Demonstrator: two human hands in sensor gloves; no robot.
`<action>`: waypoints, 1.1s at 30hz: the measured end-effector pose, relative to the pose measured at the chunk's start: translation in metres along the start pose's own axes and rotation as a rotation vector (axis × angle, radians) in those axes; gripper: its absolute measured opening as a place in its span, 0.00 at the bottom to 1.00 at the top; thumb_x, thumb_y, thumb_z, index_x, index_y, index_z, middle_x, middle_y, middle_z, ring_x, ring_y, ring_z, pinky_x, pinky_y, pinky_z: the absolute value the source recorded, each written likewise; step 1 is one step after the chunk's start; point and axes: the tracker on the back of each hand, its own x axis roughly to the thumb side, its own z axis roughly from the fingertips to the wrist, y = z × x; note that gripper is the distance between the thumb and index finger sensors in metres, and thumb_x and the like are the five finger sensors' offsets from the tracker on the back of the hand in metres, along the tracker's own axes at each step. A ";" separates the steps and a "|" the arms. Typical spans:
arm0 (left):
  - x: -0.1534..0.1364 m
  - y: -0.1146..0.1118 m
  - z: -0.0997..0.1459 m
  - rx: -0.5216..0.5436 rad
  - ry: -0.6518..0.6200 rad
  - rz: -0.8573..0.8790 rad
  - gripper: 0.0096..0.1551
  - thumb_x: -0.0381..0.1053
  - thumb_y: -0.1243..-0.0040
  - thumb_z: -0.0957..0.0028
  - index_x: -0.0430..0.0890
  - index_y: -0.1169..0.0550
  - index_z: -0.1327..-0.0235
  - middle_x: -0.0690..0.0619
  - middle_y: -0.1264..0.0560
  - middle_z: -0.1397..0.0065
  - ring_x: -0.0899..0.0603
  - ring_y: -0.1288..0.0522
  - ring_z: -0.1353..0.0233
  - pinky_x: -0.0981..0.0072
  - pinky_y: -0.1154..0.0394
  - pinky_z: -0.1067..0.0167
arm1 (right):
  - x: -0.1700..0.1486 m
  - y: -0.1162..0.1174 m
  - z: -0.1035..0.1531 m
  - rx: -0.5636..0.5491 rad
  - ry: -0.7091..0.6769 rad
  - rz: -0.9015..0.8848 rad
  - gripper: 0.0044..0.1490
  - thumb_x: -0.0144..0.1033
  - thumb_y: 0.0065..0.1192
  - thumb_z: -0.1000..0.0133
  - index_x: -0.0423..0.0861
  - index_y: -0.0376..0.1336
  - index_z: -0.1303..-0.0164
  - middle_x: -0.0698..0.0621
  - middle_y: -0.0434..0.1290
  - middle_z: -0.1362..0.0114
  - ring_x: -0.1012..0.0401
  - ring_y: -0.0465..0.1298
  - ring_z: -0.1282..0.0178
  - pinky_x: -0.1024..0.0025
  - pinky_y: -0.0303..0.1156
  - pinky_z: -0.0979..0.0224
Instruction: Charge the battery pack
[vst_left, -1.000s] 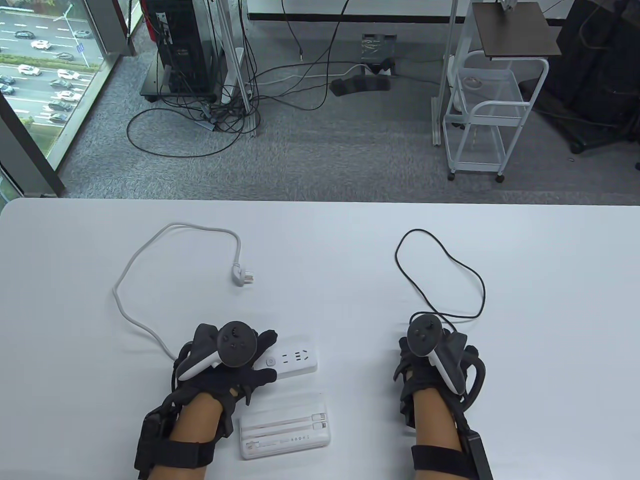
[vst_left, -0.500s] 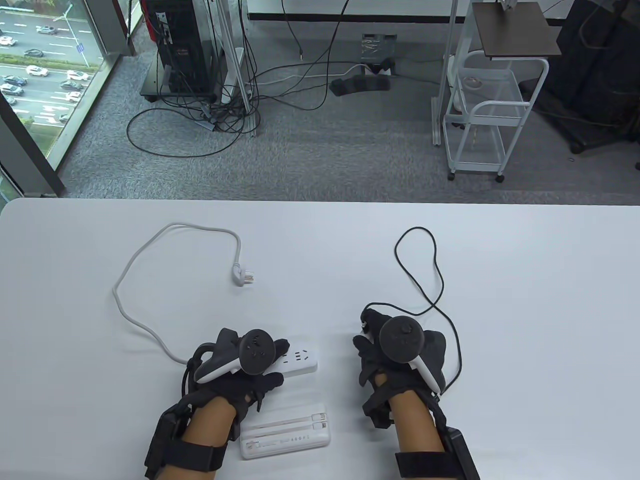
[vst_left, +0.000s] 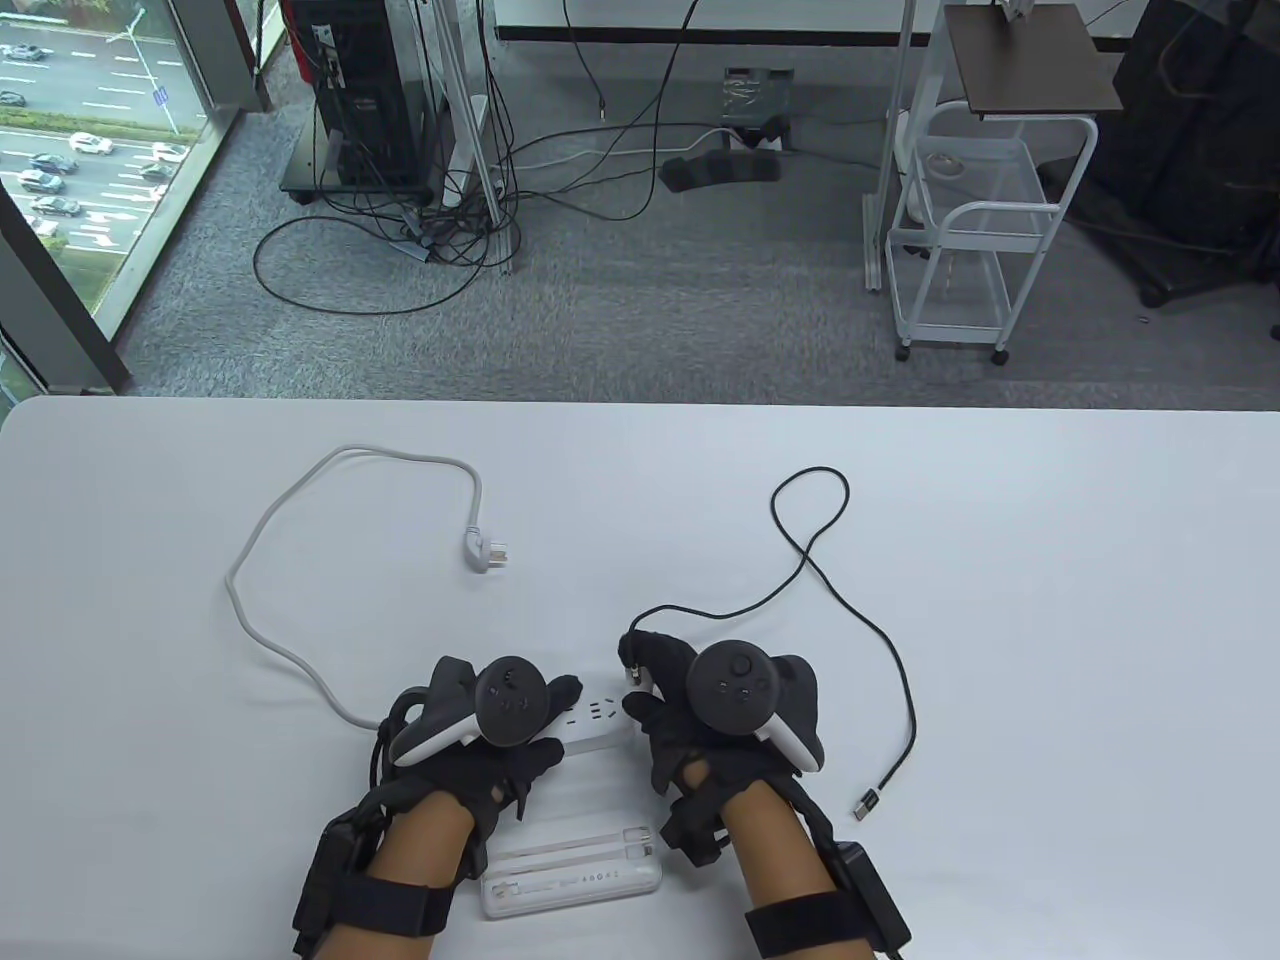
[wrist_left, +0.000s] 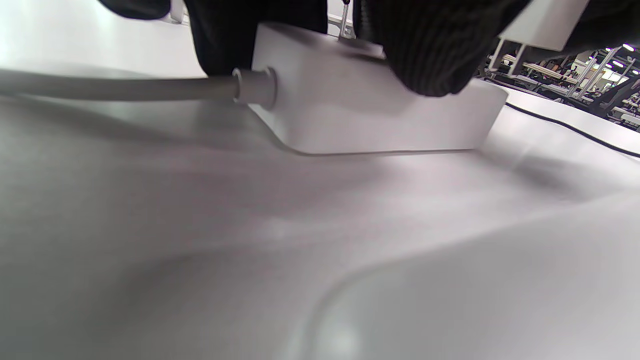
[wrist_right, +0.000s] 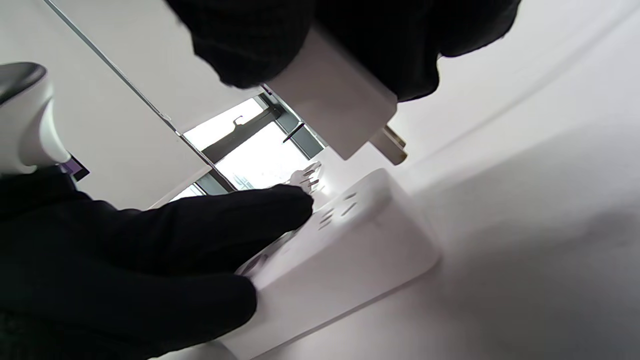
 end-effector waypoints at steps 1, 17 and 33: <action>0.000 0.000 0.000 0.000 0.000 0.003 0.42 0.60 0.38 0.48 0.61 0.38 0.18 0.43 0.35 0.18 0.34 0.29 0.25 0.30 0.38 0.30 | 0.001 0.001 -0.001 0.003 -0.004 -0.006 0.40 0.31 0.63 0.52 0.50 0.53 0.29 0.40 0.63 0.22 0.39 0.74 0.27 0.39 0.66 0.27; 0.000 0.000 0.000 -0.010 0.001 0.015 0.43 0.60 0.38 0.48 0.59 0.39 0.18 0.44 0.35 0.18 0.33 0.29 0.25 0.31 0.38 0.30 | 0.012 0.021 -0.009 0.036 -0.052 0.017 0.39 0.31 0.64 0.53 0.51 0.54 0.30 0.40 0.64 0.22 0.41 0.75 0.27 0.43 0.69 0.27; 0.000 0.000 -0.001 -0.013 0.000 0.019 0.44 0.60 0.38 0.48 0.57 0.39 0.17 0.44 0.35 0.17 0.34 0.29 0.24 0.31 0.38 0.30 | 0.024 0.031 -0.016 0.043 0.037 0.142 0.39 0.32 0.66 0.55 0.53 0.57 0.31 0.43 0.69 0.24 0.43 0.78 0.29 0.42 0.68 0.26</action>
